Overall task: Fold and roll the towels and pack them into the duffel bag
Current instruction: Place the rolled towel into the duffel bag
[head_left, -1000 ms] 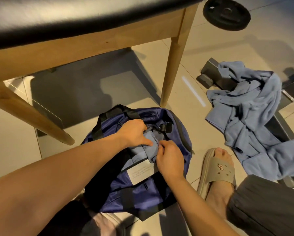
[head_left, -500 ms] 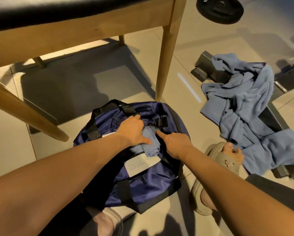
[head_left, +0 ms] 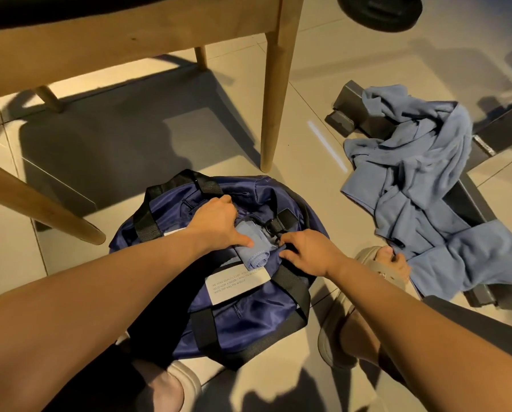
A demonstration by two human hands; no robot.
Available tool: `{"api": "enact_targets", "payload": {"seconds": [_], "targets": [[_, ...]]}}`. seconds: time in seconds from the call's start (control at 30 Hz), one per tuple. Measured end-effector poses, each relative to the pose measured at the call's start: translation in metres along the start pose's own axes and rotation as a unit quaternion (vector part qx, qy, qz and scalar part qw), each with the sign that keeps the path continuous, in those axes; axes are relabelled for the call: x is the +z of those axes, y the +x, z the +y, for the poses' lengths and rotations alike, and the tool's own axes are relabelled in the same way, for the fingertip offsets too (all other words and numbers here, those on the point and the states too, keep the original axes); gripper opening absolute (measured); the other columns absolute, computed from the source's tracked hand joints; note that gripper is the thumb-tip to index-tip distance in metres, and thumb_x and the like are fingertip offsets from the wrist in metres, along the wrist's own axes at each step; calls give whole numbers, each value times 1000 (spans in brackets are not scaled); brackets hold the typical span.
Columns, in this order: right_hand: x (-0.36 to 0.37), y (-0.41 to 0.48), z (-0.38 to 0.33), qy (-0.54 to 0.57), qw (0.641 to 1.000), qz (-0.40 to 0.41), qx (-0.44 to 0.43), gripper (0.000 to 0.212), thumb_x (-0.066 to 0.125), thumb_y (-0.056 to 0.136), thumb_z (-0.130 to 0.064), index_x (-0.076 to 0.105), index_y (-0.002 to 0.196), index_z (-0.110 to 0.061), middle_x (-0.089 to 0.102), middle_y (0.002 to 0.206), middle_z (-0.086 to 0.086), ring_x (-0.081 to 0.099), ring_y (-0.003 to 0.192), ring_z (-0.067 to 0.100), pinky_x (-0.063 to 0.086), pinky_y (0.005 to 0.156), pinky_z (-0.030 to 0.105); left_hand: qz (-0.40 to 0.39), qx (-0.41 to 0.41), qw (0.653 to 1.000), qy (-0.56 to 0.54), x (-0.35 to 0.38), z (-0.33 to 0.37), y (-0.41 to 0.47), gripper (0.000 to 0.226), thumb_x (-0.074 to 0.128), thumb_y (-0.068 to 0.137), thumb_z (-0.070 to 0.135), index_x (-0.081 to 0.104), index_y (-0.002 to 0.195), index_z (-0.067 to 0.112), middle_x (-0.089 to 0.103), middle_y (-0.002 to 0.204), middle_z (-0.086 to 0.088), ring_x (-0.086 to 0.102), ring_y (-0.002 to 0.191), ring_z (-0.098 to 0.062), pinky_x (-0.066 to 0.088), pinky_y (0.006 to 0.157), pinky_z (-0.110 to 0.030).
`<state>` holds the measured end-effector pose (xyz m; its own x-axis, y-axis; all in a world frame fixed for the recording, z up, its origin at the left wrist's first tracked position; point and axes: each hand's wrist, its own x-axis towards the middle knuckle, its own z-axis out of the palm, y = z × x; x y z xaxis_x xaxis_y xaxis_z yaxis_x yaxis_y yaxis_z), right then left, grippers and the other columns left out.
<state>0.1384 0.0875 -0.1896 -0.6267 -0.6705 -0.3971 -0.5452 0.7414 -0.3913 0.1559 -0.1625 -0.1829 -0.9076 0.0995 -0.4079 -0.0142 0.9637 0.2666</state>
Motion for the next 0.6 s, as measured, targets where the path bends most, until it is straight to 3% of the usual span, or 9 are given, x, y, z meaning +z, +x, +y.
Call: {"api": "enact_targets", "payload": {"seconds": [0.2,0.3,0.4,0.5,0.6], "targets": [[3,-37,0,124,991,35,39,22,66,94,-42,62,87,-21,58,67,6,50,60,17,37,58,33,-8,-17,999,35,3,12,-8,71,77,65,75,61,91,11,39,103,0,47,106,-26,49,88,-43],[-13,-47,6,172,983,21,67,14,71,89,-27,60,80,-28,61,69,2,50,60,12,38,61,28,-2,-15,998,53,11,18,-11,78,76,67,74,63,114,13,43,118,-3,46,112,-27,51,89,-46],[-30,-53,7,269,958,5,95,24,66,84,-5,63,75,-26,57,64,-4,47,55,10,41,60,28,5,-11,998,58,15,19,-11,82,78,67,71,58,122,13,44,123,-4,46,114,-28,51,89,-47],[-30,-51,-1,271,956,-46,105,7,71,88,-15,67,82,-17,62,68,-2,54,58,10,45,59,26,8,-1,999,44,4,14,-8,65,78,69,69,61,102,16,45,110,-1,47,102,-24,49,82,-43],[-24,-43,-9,181,979,11,88,17,68,94,-36,66,80,-25,66,73,-2,54,61,9,42,60,31,26,25,999,2,-15,6,-3,40,73,85,54,63,79,16,49,93,0,56,89,-25,45,70,-37]]}}
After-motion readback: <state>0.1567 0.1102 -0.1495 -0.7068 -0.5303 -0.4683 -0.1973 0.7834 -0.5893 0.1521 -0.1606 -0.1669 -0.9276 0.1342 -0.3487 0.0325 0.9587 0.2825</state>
